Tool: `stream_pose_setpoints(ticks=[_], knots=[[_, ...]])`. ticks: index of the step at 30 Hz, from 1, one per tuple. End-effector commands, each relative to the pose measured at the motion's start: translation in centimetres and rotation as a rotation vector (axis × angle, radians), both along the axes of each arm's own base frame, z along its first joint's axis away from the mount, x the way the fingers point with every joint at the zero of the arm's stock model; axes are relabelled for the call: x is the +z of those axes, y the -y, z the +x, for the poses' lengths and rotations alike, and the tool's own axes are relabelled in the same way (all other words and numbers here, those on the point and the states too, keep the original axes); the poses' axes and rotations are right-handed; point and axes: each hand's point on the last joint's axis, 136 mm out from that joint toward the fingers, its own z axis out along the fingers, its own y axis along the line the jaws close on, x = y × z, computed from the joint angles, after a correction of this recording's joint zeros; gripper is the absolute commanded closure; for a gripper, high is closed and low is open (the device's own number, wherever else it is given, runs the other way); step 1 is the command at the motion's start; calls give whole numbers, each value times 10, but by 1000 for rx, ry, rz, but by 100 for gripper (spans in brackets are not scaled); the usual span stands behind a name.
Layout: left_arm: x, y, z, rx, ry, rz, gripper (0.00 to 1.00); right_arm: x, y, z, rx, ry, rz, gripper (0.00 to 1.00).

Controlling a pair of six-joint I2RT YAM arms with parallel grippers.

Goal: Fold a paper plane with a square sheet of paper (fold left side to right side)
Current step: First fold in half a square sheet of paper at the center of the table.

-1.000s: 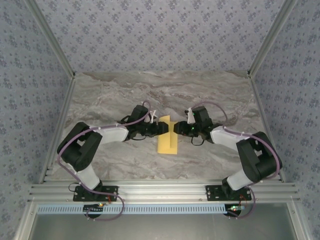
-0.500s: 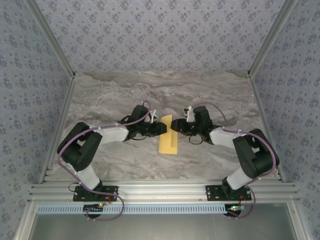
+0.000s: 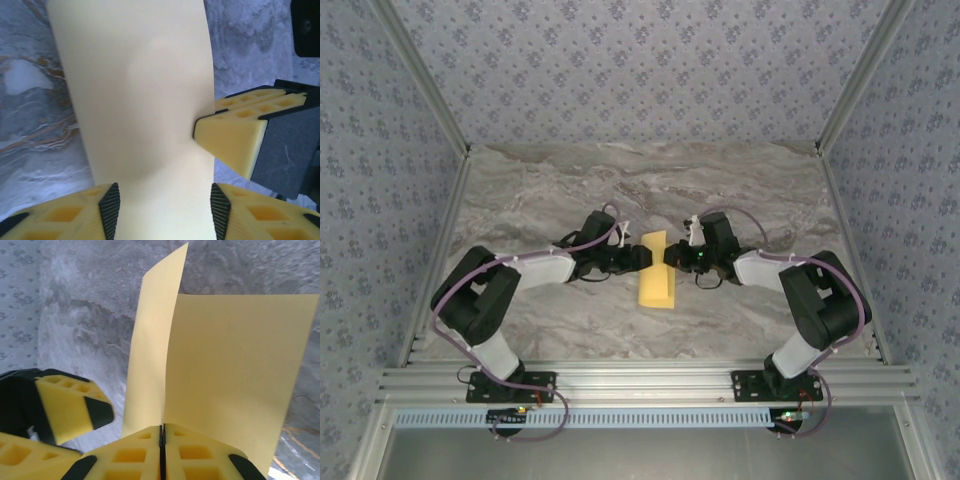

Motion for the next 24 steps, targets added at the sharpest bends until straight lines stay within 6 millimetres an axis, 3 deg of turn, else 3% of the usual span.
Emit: stream_pose_setpoints(ticks=[1,15,20,24], knots=[[7,-7,4,21,33,64,44,-19,11,-3,-10,-33,-107,92],[-34,2,11,45,-84,122,41,-30,10,-3,14,-28,-152,88],[-40,6,10,41,-100,137,49,-28,10,-3,19,-22,-152,86],[-47,7,8,32,-108,177,56,-18,16,-2,5,11,-173,76]])
